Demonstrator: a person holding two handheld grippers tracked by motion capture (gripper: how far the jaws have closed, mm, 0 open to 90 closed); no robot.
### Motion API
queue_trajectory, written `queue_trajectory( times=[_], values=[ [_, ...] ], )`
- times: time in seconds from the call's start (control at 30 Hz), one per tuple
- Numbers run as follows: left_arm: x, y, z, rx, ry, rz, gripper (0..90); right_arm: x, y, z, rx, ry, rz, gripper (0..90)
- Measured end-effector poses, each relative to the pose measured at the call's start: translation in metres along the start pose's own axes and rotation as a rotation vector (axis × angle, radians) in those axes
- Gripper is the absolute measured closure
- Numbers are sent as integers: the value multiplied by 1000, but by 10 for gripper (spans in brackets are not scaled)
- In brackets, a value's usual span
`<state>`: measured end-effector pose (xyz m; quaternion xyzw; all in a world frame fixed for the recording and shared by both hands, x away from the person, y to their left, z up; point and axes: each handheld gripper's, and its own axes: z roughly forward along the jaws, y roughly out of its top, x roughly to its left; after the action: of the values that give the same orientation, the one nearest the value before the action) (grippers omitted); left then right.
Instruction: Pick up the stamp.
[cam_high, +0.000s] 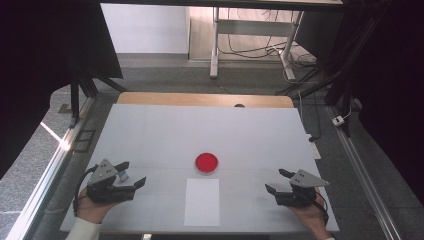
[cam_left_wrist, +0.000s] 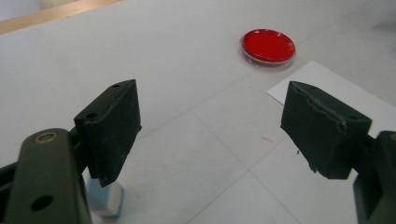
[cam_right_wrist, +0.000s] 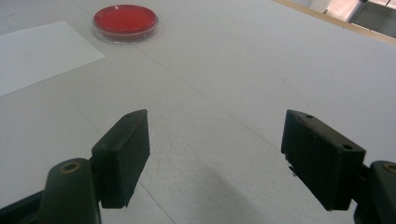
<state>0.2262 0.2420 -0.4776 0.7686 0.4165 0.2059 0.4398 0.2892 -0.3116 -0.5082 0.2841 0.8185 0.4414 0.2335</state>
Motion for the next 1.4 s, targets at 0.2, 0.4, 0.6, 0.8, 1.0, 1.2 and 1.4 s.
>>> queue_trajectory(
  times=[0.2, 0.4, 0.6, 0.8, 1.0, 1.2, 1.4],
  values=[
    [11, -3, -2, 4, 36, -28, 199, 0, 0, 1, 1, 4, -1, 233],
    [22, -7, -5, 11, 63, -50, 199, 1, 0, 2, 7, 4, 0, 235],
    [34, -12, -3, 29, 87, -71, 203, 1, 0, 3, 12, 5, -4, 235],
    [45, -17, -1, 40, 104, -92, 217, 2, 0, 4, 16, 5, -9, 235],
    [50, -20, 2, 58, 109, -94, 241, 2, 0, 5, 18, 10, -10, 235],
    [53, -24, 9, 87, 117, -91, 262, 2, -1, 5, 19, 10, -11, 235],
    [54, -27, 14, 108, 129, -93, 289, 3, -1, 6, 15, 12, -11, 236]
  ],
)
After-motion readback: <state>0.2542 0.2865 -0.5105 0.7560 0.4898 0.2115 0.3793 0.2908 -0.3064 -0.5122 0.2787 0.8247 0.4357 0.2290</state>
